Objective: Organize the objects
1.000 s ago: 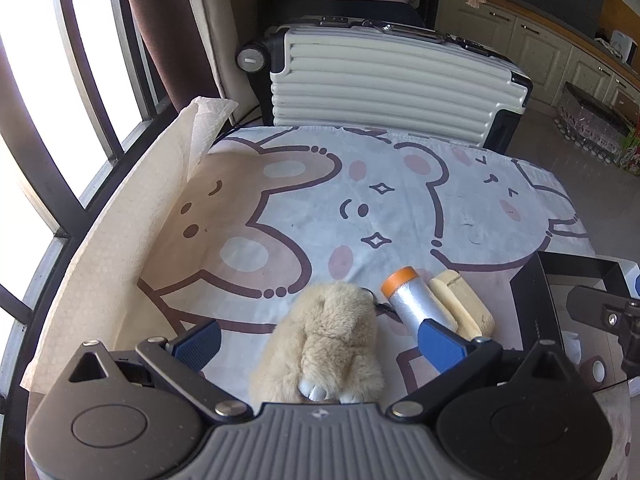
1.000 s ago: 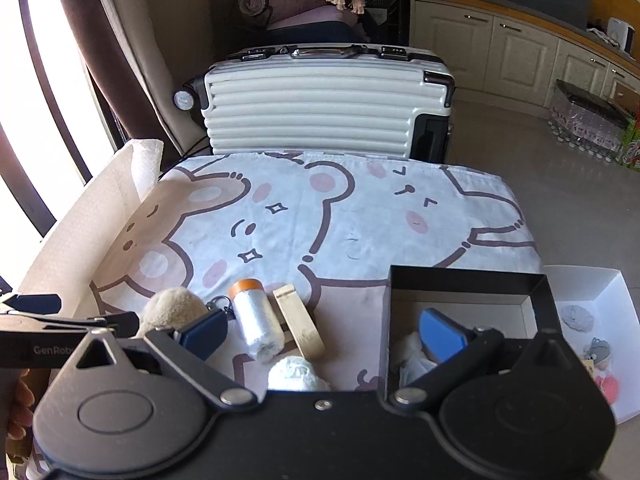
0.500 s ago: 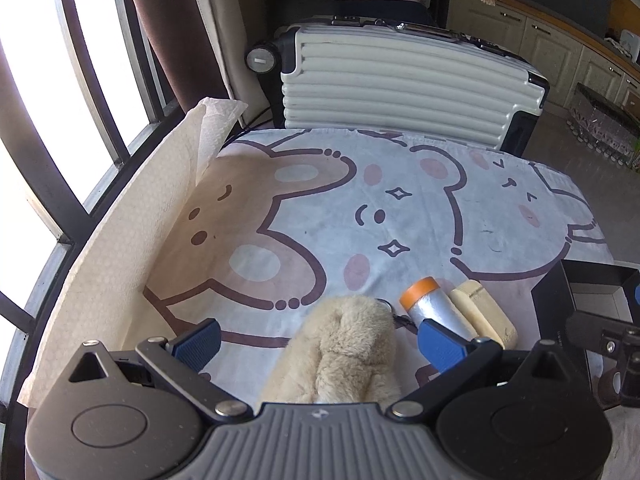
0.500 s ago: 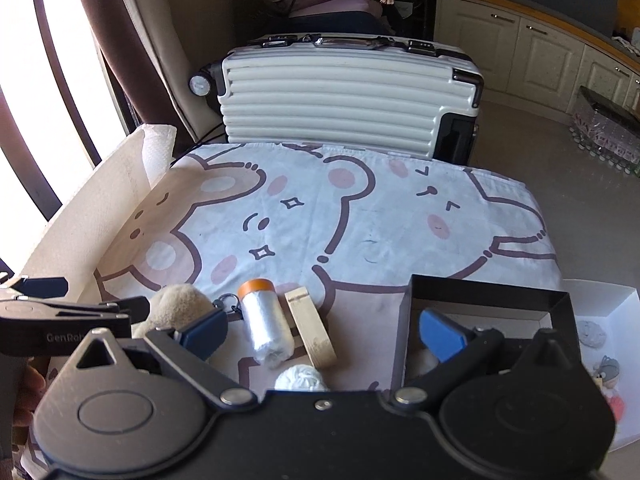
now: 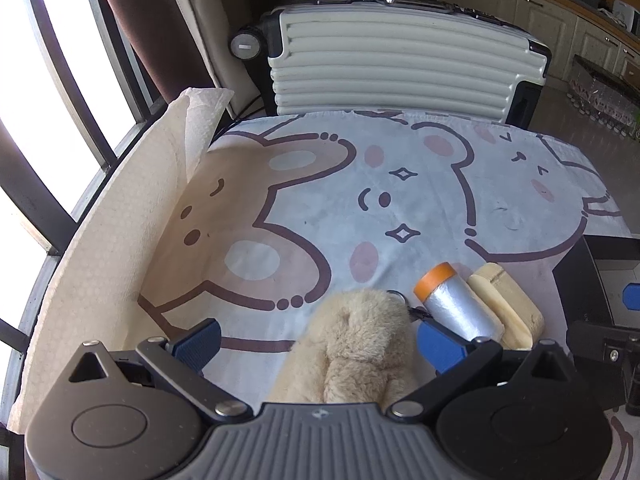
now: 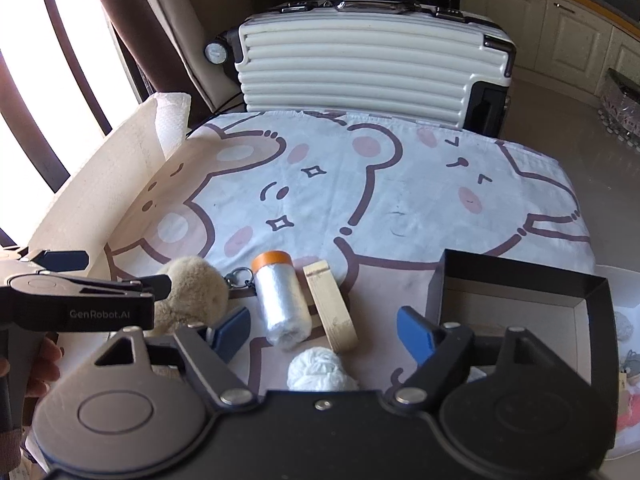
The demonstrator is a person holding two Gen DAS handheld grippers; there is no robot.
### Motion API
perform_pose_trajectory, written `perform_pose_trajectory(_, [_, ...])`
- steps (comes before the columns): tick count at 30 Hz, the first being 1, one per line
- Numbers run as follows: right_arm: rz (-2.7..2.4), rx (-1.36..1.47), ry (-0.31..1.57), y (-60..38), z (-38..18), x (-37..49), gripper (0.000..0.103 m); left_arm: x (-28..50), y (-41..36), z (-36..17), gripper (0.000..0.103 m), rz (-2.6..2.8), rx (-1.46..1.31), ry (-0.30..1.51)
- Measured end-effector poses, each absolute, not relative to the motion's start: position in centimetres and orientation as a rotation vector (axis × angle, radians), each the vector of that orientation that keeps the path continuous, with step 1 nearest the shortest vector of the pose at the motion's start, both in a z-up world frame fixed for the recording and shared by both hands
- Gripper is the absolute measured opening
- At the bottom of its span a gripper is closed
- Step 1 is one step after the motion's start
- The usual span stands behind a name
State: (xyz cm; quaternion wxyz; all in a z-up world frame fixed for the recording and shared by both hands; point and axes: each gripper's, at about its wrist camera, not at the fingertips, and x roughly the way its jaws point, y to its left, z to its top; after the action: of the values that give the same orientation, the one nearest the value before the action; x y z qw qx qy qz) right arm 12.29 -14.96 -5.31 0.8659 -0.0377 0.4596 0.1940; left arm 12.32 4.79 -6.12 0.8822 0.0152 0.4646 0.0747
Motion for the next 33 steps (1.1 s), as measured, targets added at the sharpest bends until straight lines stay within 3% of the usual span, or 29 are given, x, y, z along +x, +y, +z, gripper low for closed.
perform_pose_trajectory(8, [0.418, -0.061, 1.124, -14.1, -8.1, 12.9, 0.069, 12.2, 5.2, -6.1, 0.103, 0.107, -0.011, 0.962])
perform_pose_trajectory(18, [0.419, -0.284, 1.145, -11.3, -10.7, 12.6, 0.06, 12.4, 5.3, -7.9, 0.103, 0.102, 0.0, 1.023])
perform_pose_trajectory(33, [0.422, -0.321, 1.21, -10.2, -13.0, 13.5, 0.059, 13.2, 4.3, -9.2, 0.103, 0.064, 0.017, 1.038])
